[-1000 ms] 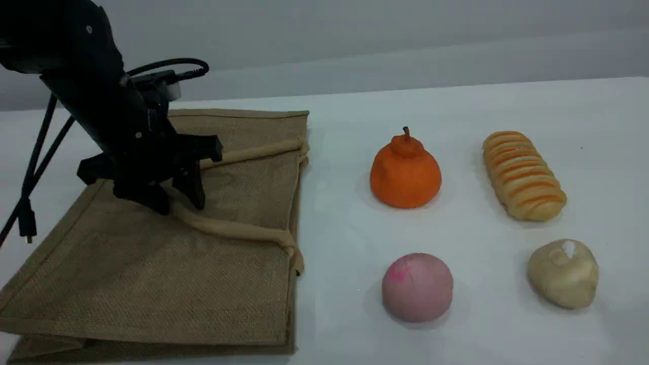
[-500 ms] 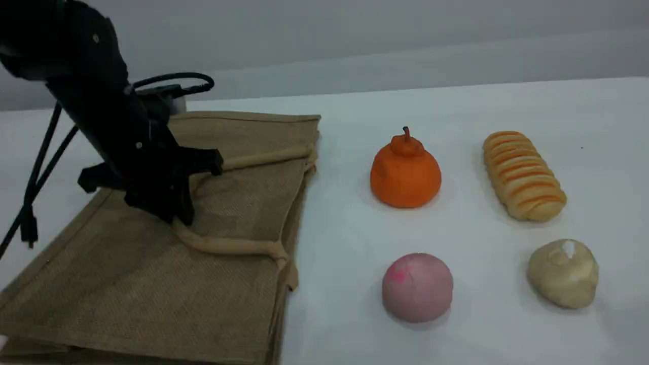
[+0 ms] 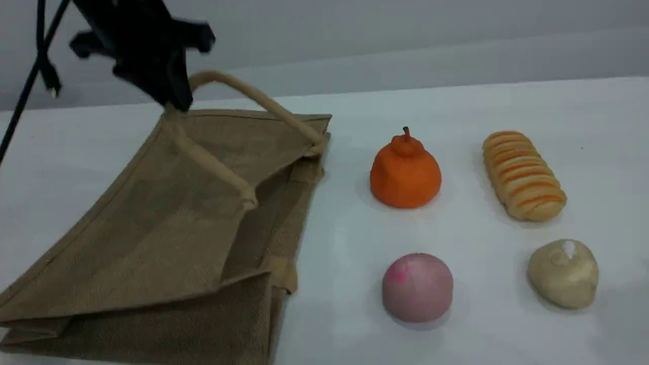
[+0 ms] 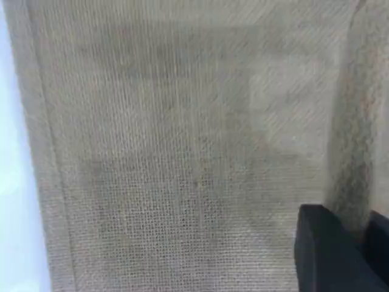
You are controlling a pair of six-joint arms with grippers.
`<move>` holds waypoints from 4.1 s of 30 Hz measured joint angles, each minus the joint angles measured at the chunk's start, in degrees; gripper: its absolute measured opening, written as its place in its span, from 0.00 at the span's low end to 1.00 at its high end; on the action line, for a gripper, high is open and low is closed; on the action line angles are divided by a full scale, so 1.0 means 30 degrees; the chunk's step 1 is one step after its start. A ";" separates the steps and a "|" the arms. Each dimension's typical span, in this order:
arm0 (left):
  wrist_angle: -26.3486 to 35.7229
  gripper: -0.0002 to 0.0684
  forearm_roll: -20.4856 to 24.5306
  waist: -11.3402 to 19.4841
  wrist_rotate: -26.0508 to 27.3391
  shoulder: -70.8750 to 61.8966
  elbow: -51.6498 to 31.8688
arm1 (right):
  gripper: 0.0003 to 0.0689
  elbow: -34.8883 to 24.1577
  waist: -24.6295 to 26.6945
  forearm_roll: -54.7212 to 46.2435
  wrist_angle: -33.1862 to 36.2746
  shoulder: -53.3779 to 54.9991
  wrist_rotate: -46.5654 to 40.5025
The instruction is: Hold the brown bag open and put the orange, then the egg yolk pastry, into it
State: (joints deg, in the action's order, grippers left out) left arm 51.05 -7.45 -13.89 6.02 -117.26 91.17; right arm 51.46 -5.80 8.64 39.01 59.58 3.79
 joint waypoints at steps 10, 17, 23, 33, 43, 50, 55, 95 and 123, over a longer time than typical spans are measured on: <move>0.4470 0.15 -0.0053 0.0000 0.2341 0.0332 0.4175 | 0.83 0.0000 0.0000 0.0000 -0.1237 0.3251 0.0477; 0.6479 0.15 -0.0161 0.0000 0.2754 0.0332 0.7351 | 0.83 0.0000 0.0000 0.0000 -0.2443 0.5400 0.0842; 0.6402 0.15 -0.0783 0.0000 0.3610 0.0495 1.0316 | 0.83 0.0000 0.0000 0.0000 -0.2777 0.6910 0.0983; 0.6337 0.15 -0.4662 0.0000 0.7831 0.0603 1.1282 | 0.83 0.0000 0.0000 0.0109 -0.3285 0.8240 0.1861; 0.6337 0.15 -0.4645 0.0000 1.1438 0.0661 1.1263 | 0.83 0.0000 0.0000 0.1030 -0.3589 0.8673 0.3099; 0.6337 0.15 -0.4219 0.0000 1.2369 0.0661 1.1263 | 0.83 0.0000 0.0000 0.3876 -0.3895 1.0423 0.5960; 0.6320 0.15 -0.4041 0.0000 1.2369 0.0661 1.1263 | 0.83 0.0000 -0.0776 0.6447 -0.4845 1.1474 0.8183; 0.6304 0.15 -0.4590 0.0017 1.2267 0.0683 1.1338 | 0.83 0.5638 -0.4184 0.8651 -0.8390 1.9734 1.0960; 0.6304 0.15 -0.4864 0.0017 1.2246 0.0683 1.1362 | 0.37 0.7997 -0.4572 0.8541 -0.9812 2.3291 1.1348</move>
State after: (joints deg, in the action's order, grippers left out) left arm 69.96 -22.04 -13.84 42.76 -115.21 125.26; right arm 75.45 -19.51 34.27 9.58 129.45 37.83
